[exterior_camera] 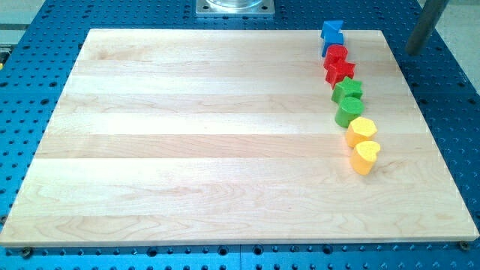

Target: Separate triangle from the vertical line of blocks

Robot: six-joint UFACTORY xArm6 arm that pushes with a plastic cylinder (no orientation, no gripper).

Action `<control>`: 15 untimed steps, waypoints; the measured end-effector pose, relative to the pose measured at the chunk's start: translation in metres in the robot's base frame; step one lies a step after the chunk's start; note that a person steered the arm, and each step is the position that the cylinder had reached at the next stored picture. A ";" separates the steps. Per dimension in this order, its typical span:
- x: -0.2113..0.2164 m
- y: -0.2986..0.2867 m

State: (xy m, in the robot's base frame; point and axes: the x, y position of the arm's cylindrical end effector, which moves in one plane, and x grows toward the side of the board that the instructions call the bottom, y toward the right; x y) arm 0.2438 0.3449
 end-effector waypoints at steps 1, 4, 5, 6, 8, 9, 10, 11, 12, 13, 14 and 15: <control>-0.020 -0.010; -0.042 -0.088; -0.042 -0.111; -0.041 -0.139; -0.025 -0.166; -0.019 -0.187; -0.012 -0.151; -0.037 -0.147; -0.039 -0.171; -0.039 -0.207; -0.032 -0.255; 0.009 -0.321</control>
State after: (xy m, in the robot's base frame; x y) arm 0.2525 0.0243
